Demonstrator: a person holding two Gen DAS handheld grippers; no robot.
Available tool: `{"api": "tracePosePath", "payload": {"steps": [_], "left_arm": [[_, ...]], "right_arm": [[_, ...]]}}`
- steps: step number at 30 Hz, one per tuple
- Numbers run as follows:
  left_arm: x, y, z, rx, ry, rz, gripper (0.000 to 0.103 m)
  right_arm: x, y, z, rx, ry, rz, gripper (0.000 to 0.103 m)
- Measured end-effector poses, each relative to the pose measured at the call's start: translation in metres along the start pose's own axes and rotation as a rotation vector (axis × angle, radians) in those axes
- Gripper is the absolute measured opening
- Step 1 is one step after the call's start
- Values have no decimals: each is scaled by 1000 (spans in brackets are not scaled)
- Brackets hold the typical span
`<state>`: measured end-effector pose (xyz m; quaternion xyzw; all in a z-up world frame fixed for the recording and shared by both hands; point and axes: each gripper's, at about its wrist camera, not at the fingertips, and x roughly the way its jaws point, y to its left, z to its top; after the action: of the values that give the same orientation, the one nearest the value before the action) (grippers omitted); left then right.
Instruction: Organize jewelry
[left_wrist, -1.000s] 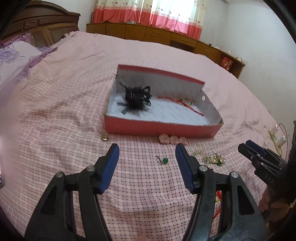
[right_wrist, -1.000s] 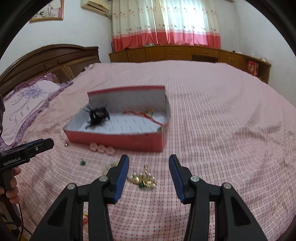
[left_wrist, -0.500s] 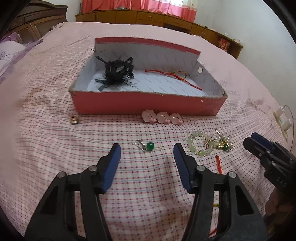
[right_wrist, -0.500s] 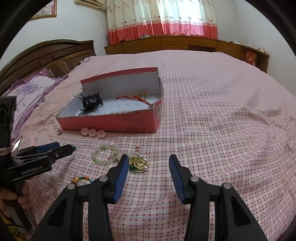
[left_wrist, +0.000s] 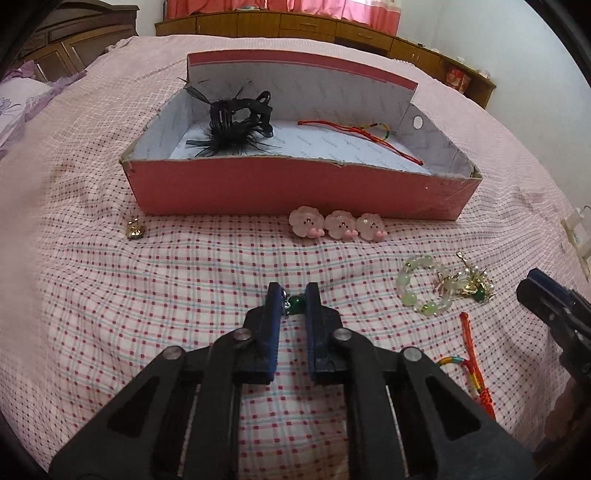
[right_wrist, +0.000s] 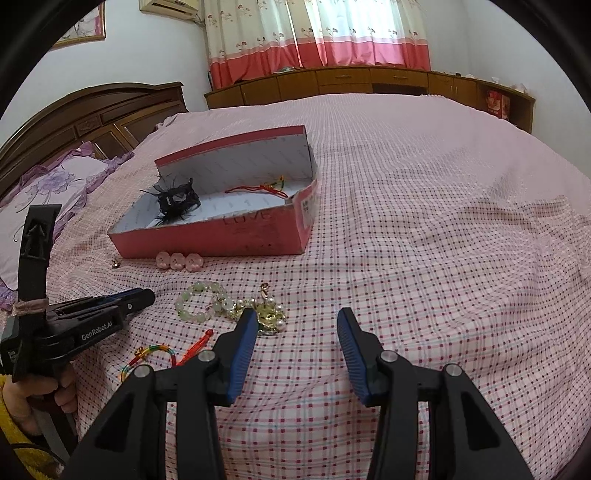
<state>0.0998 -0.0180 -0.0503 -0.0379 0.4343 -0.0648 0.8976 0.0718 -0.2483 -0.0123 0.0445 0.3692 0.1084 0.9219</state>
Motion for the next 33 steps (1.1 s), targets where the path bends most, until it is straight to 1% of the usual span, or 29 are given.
{"api": "tracePosePath", "payload": {"steps": [4, 5, 8, 13, 15, 21, 23, 31, 32, 33], "left_arm": [[-9, 2, -1, 2, -19, -7, 3], [-15, 3, -2, 1, -25, -7, 1], [-25, 6, -3, -1, -43, -2, 0], [-37, 16, -1, -21, -66, -5, 0], [-40, 21, 0, -33, -74, -6, 0], [-53, 28, 1, -48, -103, -9, 0], [-56, 29, 2, -51, -113, -9, 0], [-61, 31, 1, -55, -128, -13, 0], [-62, 31, 1, -53, -128, -11, 0], [-62, 30, 1, -53, -128, -9, 0]], "right_arm": [[2, 1, -2, -2, 7, 3, 48], [3, 1, -2, -3, 10, 6, 48], [4, 5, -3, -1, 19, 29, 48], [8, 25, 2, -28, 30, 99, 46], [11, 33, 5, -27, 37, 131, 44], [28, 52, 7, 4, 101, 206, 38], [35, 55, 7, 17, 122, 213, 37], [57, 51, 10, 106, 170, 188, 37], [59, 51, 12, 114, 172, 186, 37], [61, 51, 12, 118, 173, 185, 34]]}}
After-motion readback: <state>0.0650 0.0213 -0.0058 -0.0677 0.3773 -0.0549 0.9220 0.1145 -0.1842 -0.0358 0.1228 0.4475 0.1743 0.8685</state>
